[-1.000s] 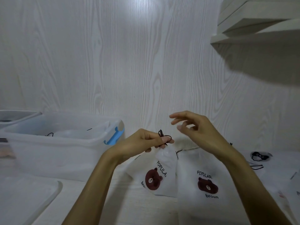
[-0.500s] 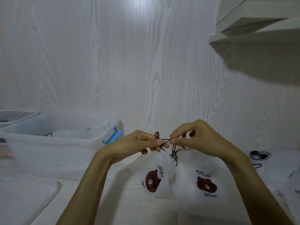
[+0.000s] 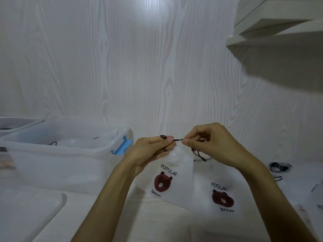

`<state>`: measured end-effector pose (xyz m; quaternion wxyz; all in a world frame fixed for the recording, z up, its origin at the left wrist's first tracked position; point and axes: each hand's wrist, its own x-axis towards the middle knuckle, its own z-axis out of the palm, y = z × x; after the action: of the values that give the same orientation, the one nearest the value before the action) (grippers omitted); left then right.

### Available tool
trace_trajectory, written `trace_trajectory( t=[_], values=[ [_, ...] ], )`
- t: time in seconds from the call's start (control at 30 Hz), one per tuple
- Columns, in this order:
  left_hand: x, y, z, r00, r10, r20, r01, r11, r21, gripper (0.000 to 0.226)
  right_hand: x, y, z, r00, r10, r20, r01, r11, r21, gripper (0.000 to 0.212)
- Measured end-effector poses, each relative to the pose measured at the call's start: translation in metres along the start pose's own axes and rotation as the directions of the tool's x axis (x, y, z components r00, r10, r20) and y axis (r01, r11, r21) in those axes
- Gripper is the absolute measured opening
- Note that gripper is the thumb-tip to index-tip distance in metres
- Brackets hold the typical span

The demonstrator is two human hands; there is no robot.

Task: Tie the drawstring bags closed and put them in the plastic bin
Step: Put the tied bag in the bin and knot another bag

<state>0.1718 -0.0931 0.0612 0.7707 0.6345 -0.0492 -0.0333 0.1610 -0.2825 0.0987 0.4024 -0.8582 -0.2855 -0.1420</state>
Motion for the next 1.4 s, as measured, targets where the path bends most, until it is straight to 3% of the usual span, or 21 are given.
trace_trajectory(
  t=[0.13,0.2,0.3,0.43,0.5,0.77,0.9,1.17,1.4],
  values=[
    [-0.005,0.003,-0.002,0.999,-0.013,0.03,0.014,0.999,-0.034,0.012,-0.007,-0.014,-0.002,0.972,0.042,0.23,-0.005,0.987,-0.16,0.011],
    [-0.007,0.004,-0.004,0.998,-0.023,0.052,0.023,1.0,0.011,0.012,-0.008,-0.017,-0.003,0.976,0.067,0.206,-0.028,0.982,-0.186,0.023],
    [-0.011,0.007,-0.003,0.994,-0.035,0.104,0.029,0.998,0.06,0.011,-0.003,-0.01,-0.004,0.996,0.05,0.079,-0.032,0.976,-0.216,0.018],
    [-0.015,0.01,-0.001,0.985,-0.021,0.171,-0.004,0.99,0.14,0.021,0.0,0.002,0.009,0.95,0.064,0.307,-0.009,0.984,-0.179,0.028],
    [-0.017,0.01,-0.001,0.981,-0.013,0.194,-0.024,0.982,0.188,0.025,0.0,0.003,0.012,0.94,0.062,0.335,-0.03,0.994,-0.101,0.026],
    [-0.019,0.013,-0.003,0.961,0.067,0.269,-0.125,0.97,0.207,0.022,-0.001,0.005,0.011,0.984,0.037,0.173,-0.063,0.987,0.148,0.012],
    [-0.019,0.013,-0.006,0.95,0.107,0.293,-0.201,0.928,0.315,0.023,-0.002,0.004,0.009,0.966,0.08,0.247,-0.113,0.986,0.119,0.013],
    [-0.017,0.012,0.0,0.889,0.423,0.173,-0.456,0.792,0.405,0.016,0.002,0.003,0.004,0.917,0.325,0.23,-0.376,0.898,0.229,0.012],
    [-0.01,0.005,0.003,0.819,0.566,0.095,-0.559,0.75,0.353,0.027,0.004,-0.003,0.01,0.944,0.307,0.123,-0.331,0.888,0.32,0.007]
  ],
)
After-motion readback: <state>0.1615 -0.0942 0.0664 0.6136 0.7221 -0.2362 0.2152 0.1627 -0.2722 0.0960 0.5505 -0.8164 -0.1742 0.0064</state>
